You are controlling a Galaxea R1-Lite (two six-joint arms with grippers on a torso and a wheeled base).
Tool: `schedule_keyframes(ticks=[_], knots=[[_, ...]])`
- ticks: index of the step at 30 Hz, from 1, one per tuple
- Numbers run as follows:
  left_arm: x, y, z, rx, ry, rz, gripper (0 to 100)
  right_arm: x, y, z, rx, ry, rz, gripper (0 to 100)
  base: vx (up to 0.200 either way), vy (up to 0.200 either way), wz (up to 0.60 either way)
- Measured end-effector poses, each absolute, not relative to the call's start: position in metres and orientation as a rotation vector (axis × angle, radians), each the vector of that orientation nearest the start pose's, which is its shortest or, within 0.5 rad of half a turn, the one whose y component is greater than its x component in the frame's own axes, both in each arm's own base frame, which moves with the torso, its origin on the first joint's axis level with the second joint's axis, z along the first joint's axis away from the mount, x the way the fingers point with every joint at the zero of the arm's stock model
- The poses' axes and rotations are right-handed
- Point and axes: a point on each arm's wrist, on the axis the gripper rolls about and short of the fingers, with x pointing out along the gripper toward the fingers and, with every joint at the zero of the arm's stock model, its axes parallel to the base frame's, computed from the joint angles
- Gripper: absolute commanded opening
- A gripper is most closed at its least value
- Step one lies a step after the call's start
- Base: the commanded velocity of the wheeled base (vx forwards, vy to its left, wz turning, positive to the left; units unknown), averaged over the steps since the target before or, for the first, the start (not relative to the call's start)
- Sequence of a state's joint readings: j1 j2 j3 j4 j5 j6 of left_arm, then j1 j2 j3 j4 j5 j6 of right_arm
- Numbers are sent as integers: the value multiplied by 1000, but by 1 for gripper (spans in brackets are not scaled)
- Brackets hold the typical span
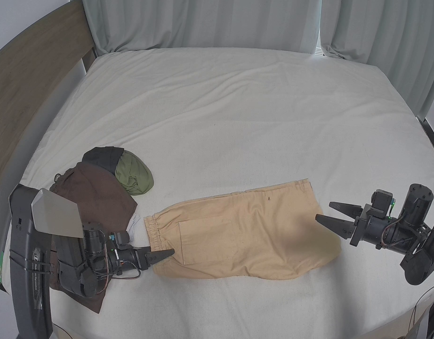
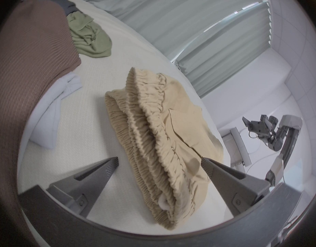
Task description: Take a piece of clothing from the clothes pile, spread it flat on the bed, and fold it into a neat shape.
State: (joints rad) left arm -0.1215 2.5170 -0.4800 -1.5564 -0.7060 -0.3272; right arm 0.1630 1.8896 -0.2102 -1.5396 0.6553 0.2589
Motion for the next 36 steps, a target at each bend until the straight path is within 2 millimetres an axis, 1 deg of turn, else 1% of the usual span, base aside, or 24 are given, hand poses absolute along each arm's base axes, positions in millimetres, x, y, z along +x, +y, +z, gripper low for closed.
schedule_keyframes(ticks=[4, 12, 23, 24, 36], knots=[[318, -59, -60, -500, 618, -672, 100, 241, 54, 89, 279, 246, 796, 100, 0, 0, 0], [322, -75, -58, -536, 618, -635, 100, 241, 54, 89, 279, 247, 796, 100, 0, 0, 0], [324, -81, -58, -537, 614, -642, 100, 241, 54, 89, 279, 248, 797, 100, 0, 0, 0], [324, -81, -58, -538, 613, -640, 0, 241, 54, 89, 279, 249, 797, 100, 0, 0, 0], [322, -81, -59, -557, 633, -630, 0, 241, 54, 88, 280, 253, 795, 100, 0, 0, 0]])
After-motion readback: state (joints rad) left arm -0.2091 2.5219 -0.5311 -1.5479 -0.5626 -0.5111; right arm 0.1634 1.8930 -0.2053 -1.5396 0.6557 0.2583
